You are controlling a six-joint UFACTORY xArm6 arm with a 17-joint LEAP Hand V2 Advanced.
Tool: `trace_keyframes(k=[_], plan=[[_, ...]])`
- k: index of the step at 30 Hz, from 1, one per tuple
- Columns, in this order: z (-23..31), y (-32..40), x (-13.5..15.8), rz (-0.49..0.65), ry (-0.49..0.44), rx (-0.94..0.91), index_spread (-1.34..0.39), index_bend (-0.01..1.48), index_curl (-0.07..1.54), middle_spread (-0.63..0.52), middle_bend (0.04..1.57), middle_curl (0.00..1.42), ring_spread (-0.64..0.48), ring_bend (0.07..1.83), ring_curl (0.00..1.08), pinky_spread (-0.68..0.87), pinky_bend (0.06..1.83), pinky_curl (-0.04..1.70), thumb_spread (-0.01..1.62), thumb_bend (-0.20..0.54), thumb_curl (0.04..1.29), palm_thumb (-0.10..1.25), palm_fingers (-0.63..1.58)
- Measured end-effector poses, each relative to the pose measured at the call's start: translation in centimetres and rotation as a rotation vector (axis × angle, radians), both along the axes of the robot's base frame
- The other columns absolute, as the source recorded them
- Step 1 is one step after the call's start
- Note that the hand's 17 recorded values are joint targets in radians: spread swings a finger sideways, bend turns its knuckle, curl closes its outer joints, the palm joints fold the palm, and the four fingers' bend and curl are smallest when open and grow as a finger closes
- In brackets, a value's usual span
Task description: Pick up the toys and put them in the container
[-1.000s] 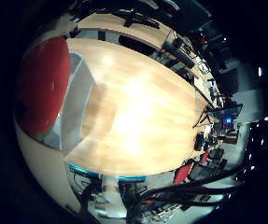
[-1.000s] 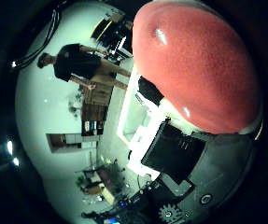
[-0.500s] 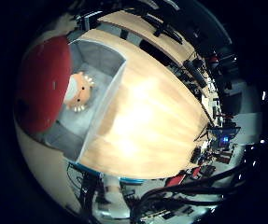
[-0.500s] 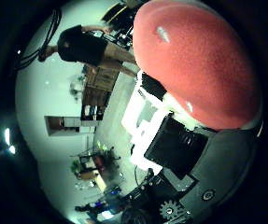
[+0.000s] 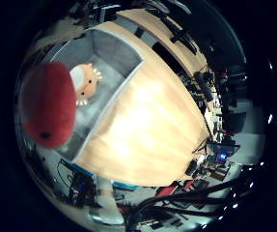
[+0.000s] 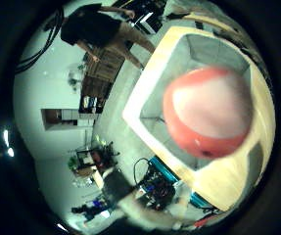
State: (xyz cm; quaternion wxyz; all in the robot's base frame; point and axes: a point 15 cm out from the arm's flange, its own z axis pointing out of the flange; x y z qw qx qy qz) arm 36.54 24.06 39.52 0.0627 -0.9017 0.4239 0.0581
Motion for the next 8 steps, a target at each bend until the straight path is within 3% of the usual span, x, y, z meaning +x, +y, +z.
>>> trace_keyframes(k=[4,8], plan=[[-0.19,0.44,0.07,0.035,-0.004,0.01,-0.46,0.26,0.43,-0.08,0.49,0.33,0.03,0.68,0.24,0.29,0.92,0.4,0.79,-0.045,0.25,-0.02,-0.08],[-0.39,0.9,-0.17,0.048,0.0,0.009,-0.46,0.2,0.4,-0.07,0.41,0.31,0.05,0.6,0.22,0.38,0.87,0.36,0.78,-0.049,0.26,-0.03,-0.03]])
